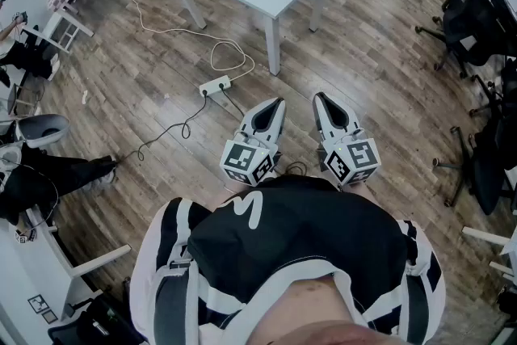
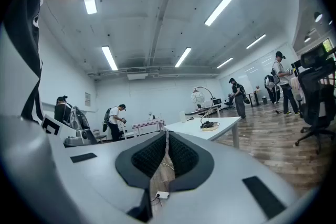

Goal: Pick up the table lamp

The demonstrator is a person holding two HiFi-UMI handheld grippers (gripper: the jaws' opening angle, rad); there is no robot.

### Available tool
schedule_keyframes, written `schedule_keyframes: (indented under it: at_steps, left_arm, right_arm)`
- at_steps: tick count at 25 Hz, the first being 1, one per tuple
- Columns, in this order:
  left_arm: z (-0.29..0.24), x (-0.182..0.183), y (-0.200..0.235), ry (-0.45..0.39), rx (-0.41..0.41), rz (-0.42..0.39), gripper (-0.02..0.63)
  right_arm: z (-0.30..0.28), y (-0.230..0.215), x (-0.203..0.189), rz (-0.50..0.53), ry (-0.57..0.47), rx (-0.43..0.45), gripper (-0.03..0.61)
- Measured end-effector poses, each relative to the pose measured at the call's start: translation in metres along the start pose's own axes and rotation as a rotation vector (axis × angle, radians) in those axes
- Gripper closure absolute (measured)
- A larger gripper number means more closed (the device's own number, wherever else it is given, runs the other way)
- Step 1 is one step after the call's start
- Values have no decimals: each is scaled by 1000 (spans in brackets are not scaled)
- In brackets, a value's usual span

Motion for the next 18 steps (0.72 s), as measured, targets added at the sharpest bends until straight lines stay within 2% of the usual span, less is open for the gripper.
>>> schedule_keyframes:
  at_steps: [18]
  left_arm:
    - [0,3,21,-2,-5,0,609]
  right_arm:
    - [-22,8,1,8,1,6,549]
Point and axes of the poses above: the fingertips, and each gripper's own axes: z backward along the fingers, y to its left, x out of its top, the point moved 4 cm from there along z, backward along the fingers, and after that the axes turned 4 degrees about -z, right-handed, at the moved point
